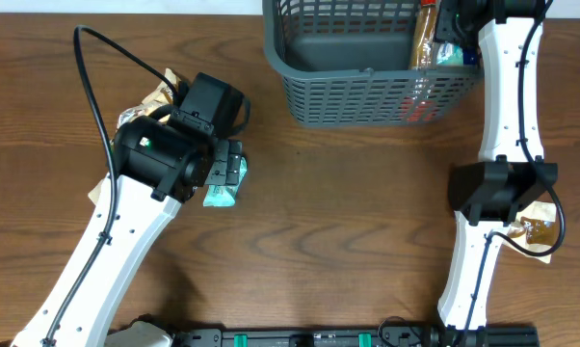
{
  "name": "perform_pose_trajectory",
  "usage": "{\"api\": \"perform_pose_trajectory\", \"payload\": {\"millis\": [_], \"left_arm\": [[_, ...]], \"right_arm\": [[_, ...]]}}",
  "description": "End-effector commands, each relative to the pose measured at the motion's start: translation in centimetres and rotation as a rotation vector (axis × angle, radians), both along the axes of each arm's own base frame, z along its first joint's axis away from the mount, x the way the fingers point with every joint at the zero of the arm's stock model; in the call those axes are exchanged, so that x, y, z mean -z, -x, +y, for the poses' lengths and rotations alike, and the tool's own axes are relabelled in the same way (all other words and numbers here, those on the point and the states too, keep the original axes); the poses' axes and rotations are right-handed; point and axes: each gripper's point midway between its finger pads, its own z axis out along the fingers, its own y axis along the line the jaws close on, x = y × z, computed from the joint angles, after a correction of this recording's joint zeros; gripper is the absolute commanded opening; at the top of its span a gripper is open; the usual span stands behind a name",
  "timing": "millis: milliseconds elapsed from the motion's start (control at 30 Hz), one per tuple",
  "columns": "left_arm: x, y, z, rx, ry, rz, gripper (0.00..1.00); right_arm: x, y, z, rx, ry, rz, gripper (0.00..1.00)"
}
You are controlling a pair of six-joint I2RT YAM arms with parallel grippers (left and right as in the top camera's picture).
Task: Pack container
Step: 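Lower the Kleenex strip into the basket and open the right gripper, then move the right gripper down toward the crumpled wrapper on the right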
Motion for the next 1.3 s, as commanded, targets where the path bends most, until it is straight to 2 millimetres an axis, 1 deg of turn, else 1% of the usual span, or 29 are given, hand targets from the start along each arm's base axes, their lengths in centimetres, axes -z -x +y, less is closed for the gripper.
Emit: {"api": "perform_pose_trajectory", "payload": {"millis": [0, 67, 133, 267, 367, 433, 467, 567, 600, 633, 667, 700, 767, 833, 900, 967, 1067, 1167, 1200, 1233, 1267], "left_arm": [[-0.4, -0.2, 0.2, -0.005, -0.002, -0.010, 0.99], [-0.4, -0.2, 0.2, -0.005, -0.002, -0.010, 0.99], [-0.4, -0.2, 0.2, -0.005, -0.002, -0.010, 0.99], [-0.4, -0.2, 0.2, -0.005, -0.002, -0.010, 0.99], [-0.4, -0.2, 0.2, -0.005, -0.002, -0.010, 0.99], [-0.4, -0.2, 0.2, -0.005, -0.002, -0.010, 0.99], [-0.4, -0.2, 0.2, -0.005, -0.002, -0.010, 0.99], [-0.4, -0.2, 0.2, -0.005, -0.002, -0.010, 0.99], [-0.4, -0.2, 0.2, -0.005, -0.002, -0.010, 0.99], [-0.4, -0.2, 0.2, -0.005, -0.002, -0.010, 0.99], [-0.4, -0.2, 0.2, -0.005, -0.002, -0.010, 0.99], [-0.4, -0.2, 0.2, -0.005, -0.002, -0.010, 0.99], [-0.4, -0.2, 0.2, -0.005, -0.002, -0.010, 0.99], [-0.4, -0.2, 0.2, -0.005, -0.002, -0.010, 0.99], [-0.4, -0.2, 0.2, -0.005, -0.002, -0.010, 0.99], [-0.4, -0.2, 0.2, -0.005, -0.002, -0.010, 0.99], [-0.4, -0.2, 0.1, -0.005, -0.001, -0.011, 0.99], [-0.4, -0.2, 0.2, -0.005, -0.001, -0.010, 0.99], [-0.4, -0.2, 0.2, -0.005, -0.002, -0.010, 0.99], [-0.4, -0.2, 0.2, -0.005, -0.002, -0.010, 0.99], [-0.4, -0.2, 0.2, -0.005, -0.002, -0.010, 0.99]], "right_arm": [[0.8, -0.3, 0.0, -0.002, -0.007, 0.011, 0.64], [0.7, -0.5, 0.1, -0.014, -0.009, 0.002, 0.73], [0.5, -0.7, 0.1, -0.020, -0.005, -0.008, 0.77], [0.2, -1.0, 0.1, -0.019, -0.006, -0.024, 0.79], [-0.9, -1.3, 0.2, -0.035, -0.002, -0.060, 0.80], [-2.9, -1.6, 0.4, -0.048, -0.005, -0.117, 0.81], [-4.4, -1.7, 0.6, -0.056, -0.011, -0.157, 0.83], [-10.2, -1.6, 1.1, -0.076, -0.026, -0.313, 0.85], [-12.5, -1.2, 1.1, -0.074, -0.026, -0.372, 0.86], [-14.8, -0.6, 1.1, -0.075, -0.023, -0.426, 0.86], [-16.6, 0.0, 1.1, -0.076, -0.021, -0.464, 0.86], [-18.7, 1.1, 1.1, -0.076, -0.019, -0.507, 0.85], [-21.4, 3.0, 1.0, -0.074, -0.012, -0.552, 0.87], [-23.8, 5.7, 0.5, -0.048, 0.010, -0.580, 0.88], [-25.2, 8.8, -0.6, 0.017, 0.034, -0.579, 0.90], [-25.8, 11.8, -1.6, 0.091, 0.046, -0.559, 0.91], [-26.0, 15.7, -2.4, 0.166, 0.042, -0.522, 0.92], [-25.0, 19.8, -3.8, 0.306, 0.042, -0.452, 0.92], [-25.2, 20.5, -4.2, 0.325, 0.057, -0.453, 0.94], [-25.3, 20.8, -4.0, 0.305, 0.055, -0.447, 0.98], [-25.6, 21.5, -4.2, 0.350, 0.032, -0.468, 0.98]]}}
